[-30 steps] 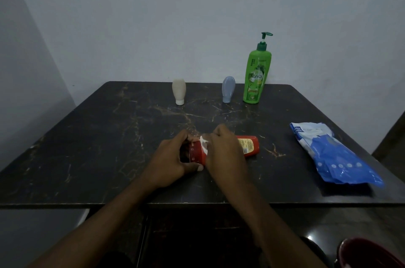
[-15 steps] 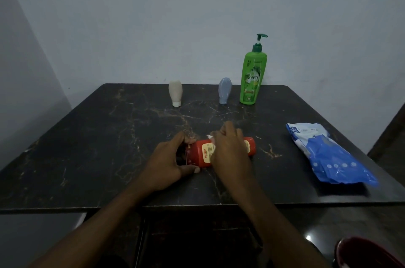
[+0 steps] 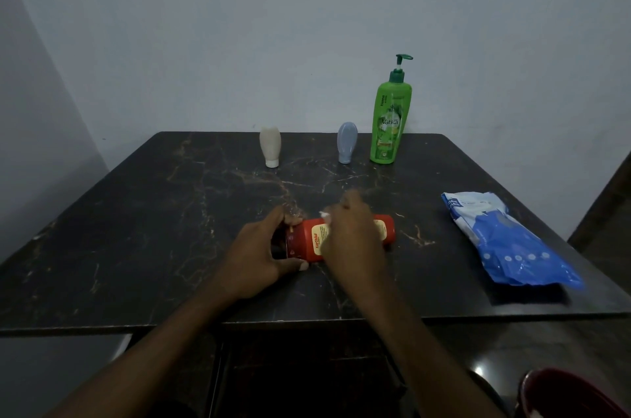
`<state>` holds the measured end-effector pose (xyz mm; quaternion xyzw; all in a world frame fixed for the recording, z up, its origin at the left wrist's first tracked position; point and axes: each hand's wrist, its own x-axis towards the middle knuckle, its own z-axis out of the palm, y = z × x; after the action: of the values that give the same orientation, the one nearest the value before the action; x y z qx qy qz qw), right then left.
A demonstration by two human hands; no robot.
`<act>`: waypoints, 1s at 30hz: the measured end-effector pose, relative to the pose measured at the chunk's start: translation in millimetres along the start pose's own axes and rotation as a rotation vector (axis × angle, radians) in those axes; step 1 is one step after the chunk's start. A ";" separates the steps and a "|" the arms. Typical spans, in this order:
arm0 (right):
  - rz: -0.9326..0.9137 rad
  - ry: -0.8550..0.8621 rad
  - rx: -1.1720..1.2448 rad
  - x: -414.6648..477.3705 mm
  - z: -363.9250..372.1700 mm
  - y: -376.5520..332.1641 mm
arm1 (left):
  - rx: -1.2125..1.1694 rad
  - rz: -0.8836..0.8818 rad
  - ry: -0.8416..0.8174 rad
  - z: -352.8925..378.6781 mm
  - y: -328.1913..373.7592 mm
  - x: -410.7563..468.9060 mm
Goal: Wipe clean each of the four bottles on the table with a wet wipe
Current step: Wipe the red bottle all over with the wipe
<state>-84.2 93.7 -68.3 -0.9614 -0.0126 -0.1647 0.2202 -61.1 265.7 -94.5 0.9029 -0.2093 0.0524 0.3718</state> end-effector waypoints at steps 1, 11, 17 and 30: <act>-0.067 -0.009 0.018 -4.4 4.3 -12.1 | -0.015 0.013 0.008 -0.3 -0.9 -0.4; 0.042 0.075 -0.037 7.1 -15.1 48.8 | 0.004 -0.012 -0.024 -1.9 -1.9 0.4; 0.392 0.036 0.065 -1.5 -19.3 93.8 | 0.001 -0.020 -0.027 -1.4 -2.5 1.6; 0.335 0.101 0.126 -11.6 -11.4 50.6 | -0.005 -0.031 -0.028 -0.5 -6.9 3.3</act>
<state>-93.8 43.7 -83.6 -0.9248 0.1483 -0.1728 0.3047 -55.2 269.4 -97.8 0.9057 -0.2005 0.0335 0.3719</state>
